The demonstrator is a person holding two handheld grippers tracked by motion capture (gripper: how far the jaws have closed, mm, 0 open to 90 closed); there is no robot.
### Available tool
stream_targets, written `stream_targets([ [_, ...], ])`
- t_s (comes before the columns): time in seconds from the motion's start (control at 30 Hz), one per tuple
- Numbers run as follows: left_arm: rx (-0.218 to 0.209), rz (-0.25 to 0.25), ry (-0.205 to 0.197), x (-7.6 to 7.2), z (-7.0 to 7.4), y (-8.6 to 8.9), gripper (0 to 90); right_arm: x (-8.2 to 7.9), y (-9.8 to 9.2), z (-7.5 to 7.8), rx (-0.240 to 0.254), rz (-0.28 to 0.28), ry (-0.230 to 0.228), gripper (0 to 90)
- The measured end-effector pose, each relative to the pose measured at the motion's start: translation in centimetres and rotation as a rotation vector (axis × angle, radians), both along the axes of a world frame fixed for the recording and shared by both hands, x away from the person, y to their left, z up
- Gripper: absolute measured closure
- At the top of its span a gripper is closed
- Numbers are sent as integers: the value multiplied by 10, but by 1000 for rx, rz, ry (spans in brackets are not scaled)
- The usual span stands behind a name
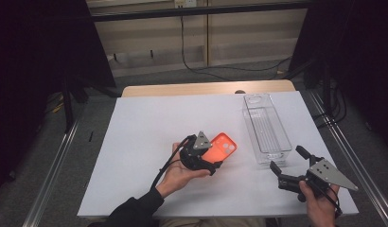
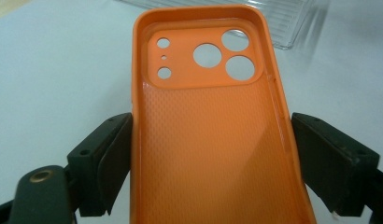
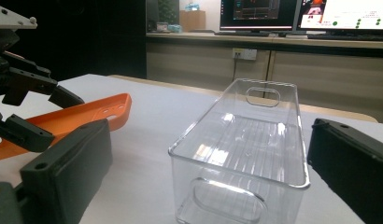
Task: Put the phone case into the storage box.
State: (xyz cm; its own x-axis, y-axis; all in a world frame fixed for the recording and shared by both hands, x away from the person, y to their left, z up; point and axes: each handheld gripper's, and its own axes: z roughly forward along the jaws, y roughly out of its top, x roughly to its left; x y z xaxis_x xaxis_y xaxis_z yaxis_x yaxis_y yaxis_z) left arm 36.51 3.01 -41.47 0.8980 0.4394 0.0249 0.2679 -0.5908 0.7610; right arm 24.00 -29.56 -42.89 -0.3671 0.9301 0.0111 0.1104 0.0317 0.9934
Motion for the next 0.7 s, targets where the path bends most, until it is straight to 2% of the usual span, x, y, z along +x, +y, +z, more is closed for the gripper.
stream_targets([
  [0.13, 4, 14, -31, -2, 3, 8, 160, 1, 3, 1, 1, 10, 3, 0],
  [0.2, 10, 18, -28, -1, 4, 13, 160, 2, 4, 3, -12, 6, 4, 0],
  [0.37, 15, 34, -40, 0, 9, 25, 159, 3, 7, 6, -2, 7, 10, 0],
  [0.57, 17, 43, -67, -5, 13, 38, 160, 8, 18, 9, 2, 26, 47, 0],
  [0.7, 14, 48, -51, -10, 5, 43, 159, 13, 27, 7, -7, 35, 86, 6],
])
